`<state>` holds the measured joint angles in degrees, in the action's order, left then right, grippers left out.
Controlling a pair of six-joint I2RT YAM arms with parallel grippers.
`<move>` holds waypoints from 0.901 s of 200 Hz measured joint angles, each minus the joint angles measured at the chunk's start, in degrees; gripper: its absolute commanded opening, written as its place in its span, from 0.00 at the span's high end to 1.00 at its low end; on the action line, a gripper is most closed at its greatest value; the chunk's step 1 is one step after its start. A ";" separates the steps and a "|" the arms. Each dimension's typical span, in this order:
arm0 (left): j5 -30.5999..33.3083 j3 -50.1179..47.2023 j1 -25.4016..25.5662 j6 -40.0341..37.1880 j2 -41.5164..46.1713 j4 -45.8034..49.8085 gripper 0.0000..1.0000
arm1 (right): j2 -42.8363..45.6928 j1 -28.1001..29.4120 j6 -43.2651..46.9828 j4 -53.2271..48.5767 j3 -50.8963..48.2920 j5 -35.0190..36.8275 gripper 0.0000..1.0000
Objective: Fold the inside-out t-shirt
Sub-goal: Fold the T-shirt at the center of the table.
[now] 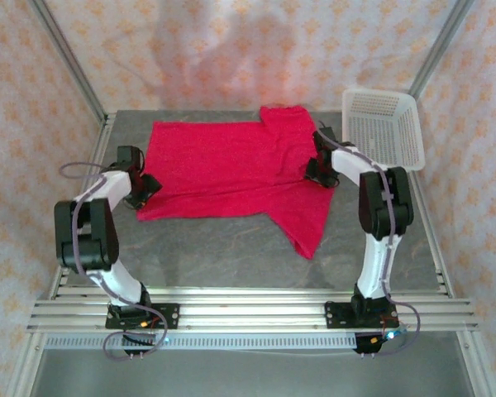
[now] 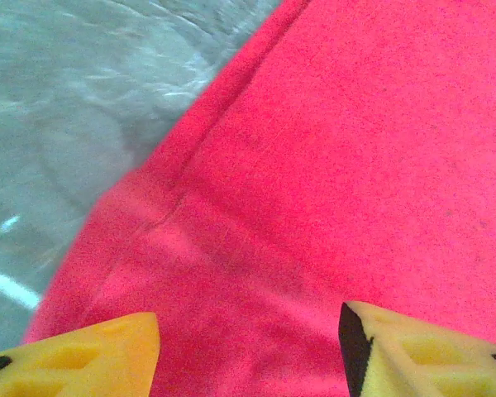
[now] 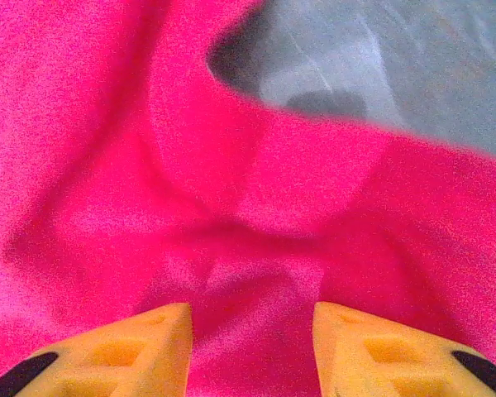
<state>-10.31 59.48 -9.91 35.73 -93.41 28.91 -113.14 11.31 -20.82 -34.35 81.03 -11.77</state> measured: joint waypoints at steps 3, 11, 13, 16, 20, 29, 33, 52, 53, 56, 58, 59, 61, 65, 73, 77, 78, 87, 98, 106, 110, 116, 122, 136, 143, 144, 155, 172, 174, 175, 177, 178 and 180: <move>0.39 -0.31 0.00 -0.09 1.20 0.55 0.42 | 0.98 0.04 0.09 -0.22 -0.76 -0.04 0.56; 1.40 -1.14 0.00 -0.26 4.72 1.81 0.44 | 4.22 0.33 0.07 -0.94 -2.73 0.00 0.56; 1.64 -1.33 0.00 -0.24 5.46 2.03 0.44 | 5.38 0.52 0.04 -1.14 -3.32 0.04 0.56; 1.92 -1.73 0.00 -0.28 6.80 2.34 0.44 | 6.62 0.74 0.02 -1.31 -4.02 0.13 0.56; 2.32 -2.27 0.00 -0.26 8.39 2.80 0.45 | 8.31 1.11 0.02 -1.64 -4.81 0.26 0.56; 2.97 -3.82 0.00 -0.33 11.65 3.54 0.47 | 12.46 2.34 -0.07 -1.79 -6.91 0.66 0.56; 3.21 -4.57 -0.02 -0.42 12.74 3.78 0.47 | 14.08 2.95 -0.11 -1.92 -7.69 0.72 0.56; 3.37 -8.63 -0.39 -0.70 15.72 4.74 0.47 | 20.70 6.29 -0.15 -2.10 -11.58 0.92 0.57; 3.34 -8.79 -0.42 -0.70 15.72 4.76 0.47 | 21.16 6.54 -0.17 -2.14 -11.89 0.90 0.57; 3.34 -9.40 -0.52 -0.72 15.74 4.79 0.47 | 21.92 6.99 -0.20 -2.10 -12.57 0.90 0.58; 3.32 -9.88 -0.66 -0.74 15.74 4.79 0.47 | 22.45 7.28 -0.28 -2.12 -13.09 0.85 0.58; 3.30 -10.03 -0.68 -0.74 15.72 4.79 0.47 | 22.62 7.37 -0.31 -2.14 -13.27 0.85 0.58; 3.30 -10.45 -0.72 -0.74 15.63 4.79 0.47 | 23.15 7.61 -0.33 -2.14 -13.75 0.90 0.58; 3.30 -11.15 -0.74 -0.79 15.43 4.83 0.47 | 23.91 7.96 -0.37 -2.16 -14.67 0.83 0.58; 3.23 -12.35 -1.01 -0.87 14.82 4.94 0.47 | 25.51 8.37 -0.57 -2.40 -16.61 0.81 0.59; 3.21 -12.83 -1.07 -0.90 14.47 5.01 0.47 | 26.08 8.48 -0.63 -2.43 -17.49 0.83 0.59; 3.17 -12.98 -1.11 -0.92 14.32 5.01 0.47 | 26.32 8.48 -0.70 -2.51 -17.84 0.76 0.59; 2.97 -13.64 -1.33 -0.92 13.42 4.96 0.47 | 27.80 8.55 -1.05 -2.75 -19.93 0.52 0.59; 2.86 -13.97 -1.62 -0.94 12.28 4.96 0.47 | 29.46 8.59 -1.40 -3.52 -22.10 0.24 0.59; 2.84 -13.94 -1.77 -0.94 11.34 4.68 0.46 | 30.80 8.74 -1.68 -4.00 -23.47 0.11 0.59; 2.86 -13.92 -1.88 -0.94 10.78 4.46 0.46 | 31.54 8.85 -1.77 -4.13 -24.20 -0.04 0.59; 2.89 -13.90 -1.97 -0.94 10.12 4.17 0.46 | 32.65 9.09 -1.97 -4.61 -25.14 -0.22 0.59; 2.86 -13.79 -2.14 -0.96 9.31 3.87 0.47 | 33.73 9.42 -2.14 -5.03 -25.94 -0.44 0.59; 3.21 -13.18 -2.25 -1.18 6.93 3.23 0.55 | 36.28 10.34 -2.71 -5.79 -28.04 -1.01 0.61; 3.32 -12.66 -2.27 -1.18 5.64 2.89 0.64 | 37.55 10.88 -3.02 -6.47 -29.16 -1.29 0.63; 3.34 -12.59 -2.29 -1.31 5.51 2.89 0.66 | 37.66 10.95 -3.06 -6.58 -29.29 -1.29 0.63; 3.34 -11.58 -2.49 -1.25 3.37 2.34 0.84 | 39.56 11.96 -3.58 -7.54 -31.41 -1.51 0.65; 3.61 -10.01 -2.89 -2.03 1.62 2.51 1.00 | 42.16 13.66 -5.20 -8.81 -35.17 -2.03 0.71; 3.65 -9.86 -2.86 -1.73 1.57 2.34 1.00 | 42.51 13.92 -5.31 -8.98 -35.69 -2.19 0.71; 3.67 -9.81 -2.89 -1.62 1.55 2.27 1.00 | 42.62 14.05 -5.29 -9.01 -35.87 -2.27 0.72; 3.61 -9.70 -2.89 -2.08 1.49 2.14 1.00 | 42.91 14.40 -5.68 -9.11 -36.33 -2.36 0.72; 3.65 -9.66 -2.89 -2.32 1.49 2.10 1.00 | 43.01 14.51 -5.86 -9.11 -36.52 -2.40 0.72; 3.61 -9.60 -2.89 -1.68 1.42 1.79 1.00 | 43.32 14.80 -6.12 -9.25 -37.03 -2.56 0.73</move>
<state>-6.70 49.89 -12.80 34.04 -91.98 30.70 -69.82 26.11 -26.94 -43.59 44.01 -14.33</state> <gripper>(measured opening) 0.048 0.305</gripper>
